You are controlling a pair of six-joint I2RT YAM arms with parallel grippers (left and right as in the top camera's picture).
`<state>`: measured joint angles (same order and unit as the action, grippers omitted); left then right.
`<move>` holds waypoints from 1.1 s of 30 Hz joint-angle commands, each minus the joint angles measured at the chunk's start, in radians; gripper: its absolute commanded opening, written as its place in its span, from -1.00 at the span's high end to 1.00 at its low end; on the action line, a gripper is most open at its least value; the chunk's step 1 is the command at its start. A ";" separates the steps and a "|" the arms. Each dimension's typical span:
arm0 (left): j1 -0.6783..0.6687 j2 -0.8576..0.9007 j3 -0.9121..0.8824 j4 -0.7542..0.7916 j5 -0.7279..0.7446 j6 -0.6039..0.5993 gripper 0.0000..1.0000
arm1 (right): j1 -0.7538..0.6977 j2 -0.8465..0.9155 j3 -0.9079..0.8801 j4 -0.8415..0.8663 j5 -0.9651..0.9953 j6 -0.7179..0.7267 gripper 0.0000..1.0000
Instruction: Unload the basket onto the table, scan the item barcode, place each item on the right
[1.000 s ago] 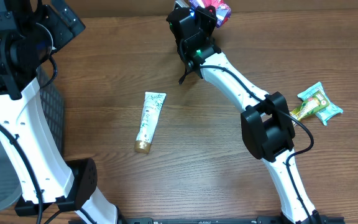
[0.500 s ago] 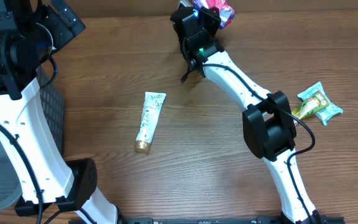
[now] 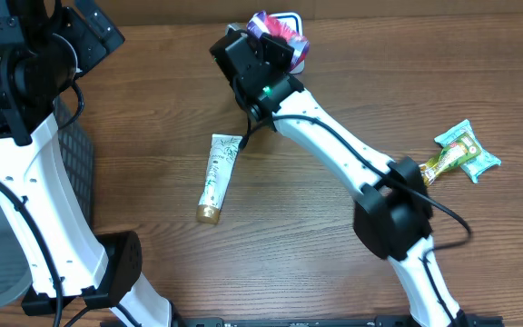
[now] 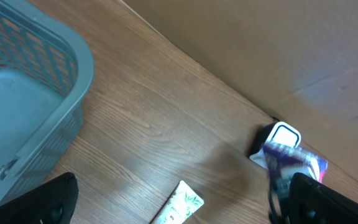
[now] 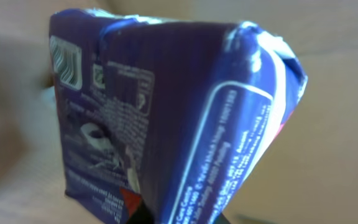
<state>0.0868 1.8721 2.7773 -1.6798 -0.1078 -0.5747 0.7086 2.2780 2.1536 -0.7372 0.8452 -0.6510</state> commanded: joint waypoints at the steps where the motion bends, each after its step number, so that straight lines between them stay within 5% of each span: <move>1: -0.002 -0.002 0.001 0.000 0.002 -0.008 -0.99 | 0.024 -0.169 0.011 -0.191 -0.328 0.391 0.93; 6: -0.002 -0.002 0.001 0.000 0.002 -0.009 -0.99 | 0.019 -0.228 0.011 -0.436 -0.750 0.644 0.93; 11: -0.002 -0.002 0.001 0.000 0.002 -0.008 -0.99 | -0.079 -0.238 0.011 -0.578 -1.080 0.707 0.93; 18: -0.003 -0.002 0.001 0.000 0.001 -0.009 -0.99 | -0.382 -0.237 0.011 -0.660 -1.083 1.015 0.92; 27: -0.002 -0.002 0.001 0.000 0.002 -0.009 -0.99 | -0.790 -0.219 -0.098 -0.608 -1.073 1.048 0.93; 33: -0.003 -0.002 0.001 0.000 0.002 -0.009 -0.99 | -0.945 -0.219 -0.328 -0.363 -1.070 1.041 0.93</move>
<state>0.0868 1.8721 2.7770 -1.6794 -0.1078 -0.5747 -0.1947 2.0590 1.9175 -1.1656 -0.2134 0.3790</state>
